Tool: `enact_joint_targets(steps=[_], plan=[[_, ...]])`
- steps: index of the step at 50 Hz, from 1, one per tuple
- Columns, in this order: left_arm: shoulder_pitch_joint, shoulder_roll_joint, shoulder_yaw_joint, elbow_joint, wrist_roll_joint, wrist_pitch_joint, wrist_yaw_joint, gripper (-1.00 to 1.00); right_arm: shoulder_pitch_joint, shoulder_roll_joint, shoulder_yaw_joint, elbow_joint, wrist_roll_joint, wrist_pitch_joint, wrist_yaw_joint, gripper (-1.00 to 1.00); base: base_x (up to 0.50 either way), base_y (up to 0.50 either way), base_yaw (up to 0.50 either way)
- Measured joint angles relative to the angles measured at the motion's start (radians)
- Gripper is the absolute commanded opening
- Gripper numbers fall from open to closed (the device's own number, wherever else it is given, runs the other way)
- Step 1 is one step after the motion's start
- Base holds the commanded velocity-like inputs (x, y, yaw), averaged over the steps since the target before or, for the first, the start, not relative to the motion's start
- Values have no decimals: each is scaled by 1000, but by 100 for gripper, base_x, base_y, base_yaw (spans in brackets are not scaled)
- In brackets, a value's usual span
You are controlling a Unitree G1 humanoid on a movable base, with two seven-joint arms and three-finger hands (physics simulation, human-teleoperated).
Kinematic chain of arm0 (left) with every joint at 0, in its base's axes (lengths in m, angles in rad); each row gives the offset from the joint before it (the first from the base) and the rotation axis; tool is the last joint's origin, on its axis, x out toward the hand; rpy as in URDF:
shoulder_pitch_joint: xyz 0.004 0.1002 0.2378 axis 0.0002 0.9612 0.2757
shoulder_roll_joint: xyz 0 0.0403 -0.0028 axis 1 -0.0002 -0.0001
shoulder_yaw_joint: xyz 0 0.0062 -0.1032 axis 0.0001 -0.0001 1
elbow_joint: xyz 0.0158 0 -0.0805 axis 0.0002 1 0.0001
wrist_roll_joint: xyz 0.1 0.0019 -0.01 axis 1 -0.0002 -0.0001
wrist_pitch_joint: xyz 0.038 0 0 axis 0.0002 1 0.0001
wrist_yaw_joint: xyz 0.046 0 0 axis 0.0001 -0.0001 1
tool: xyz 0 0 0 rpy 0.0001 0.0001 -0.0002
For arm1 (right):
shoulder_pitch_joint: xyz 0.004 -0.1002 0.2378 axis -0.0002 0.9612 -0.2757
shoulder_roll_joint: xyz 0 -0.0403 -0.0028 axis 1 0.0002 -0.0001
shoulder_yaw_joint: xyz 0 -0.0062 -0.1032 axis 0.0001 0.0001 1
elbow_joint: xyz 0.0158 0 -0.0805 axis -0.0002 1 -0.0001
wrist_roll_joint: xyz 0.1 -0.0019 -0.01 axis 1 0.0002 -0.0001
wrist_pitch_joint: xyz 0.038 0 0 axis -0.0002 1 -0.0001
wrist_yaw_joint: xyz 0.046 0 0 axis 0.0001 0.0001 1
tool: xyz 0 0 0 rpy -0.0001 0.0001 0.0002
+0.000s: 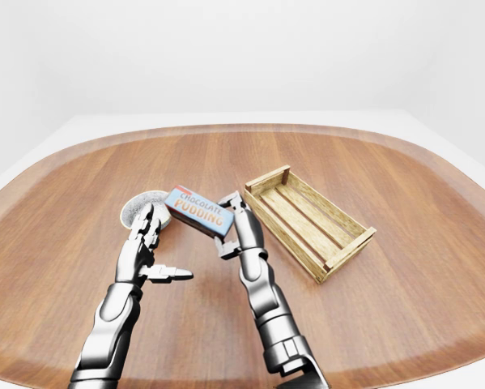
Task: Pick up the chocolate pudding and put it in the tray.
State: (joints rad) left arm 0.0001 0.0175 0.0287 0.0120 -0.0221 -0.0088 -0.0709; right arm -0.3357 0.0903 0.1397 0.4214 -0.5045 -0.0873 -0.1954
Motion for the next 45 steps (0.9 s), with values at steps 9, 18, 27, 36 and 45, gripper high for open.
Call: enact_joint_targets(steps=[9, 18, 27, 36, 45], plan=[[2, 0, 0, -4, -1, 2, -2, 100, -94, 2, -15, 63, -4, 0, -12, -100, 0, 0, 0], [4, 0, 0, -7, -2, 3, -5, 100, -191, -7, -35, 159, -4, 0, -35, -100, 0, 0, 0], [5, 0, 0, -7, -2, 3, -6, 100, -310, -25, -59, 304, 1, 0, -73, -100, 0, 0, 0], [3, 0, 0, -5, -2, 3, -7, 100, -439, -47, -79, 463, 6, 0, -109, -100, 0, 0, 0], [2, 0, 1, -5, -4, 5, -6, 100, -553, -67, -89, 608, -10, 0, -147, -100, 0, 0, 0]])
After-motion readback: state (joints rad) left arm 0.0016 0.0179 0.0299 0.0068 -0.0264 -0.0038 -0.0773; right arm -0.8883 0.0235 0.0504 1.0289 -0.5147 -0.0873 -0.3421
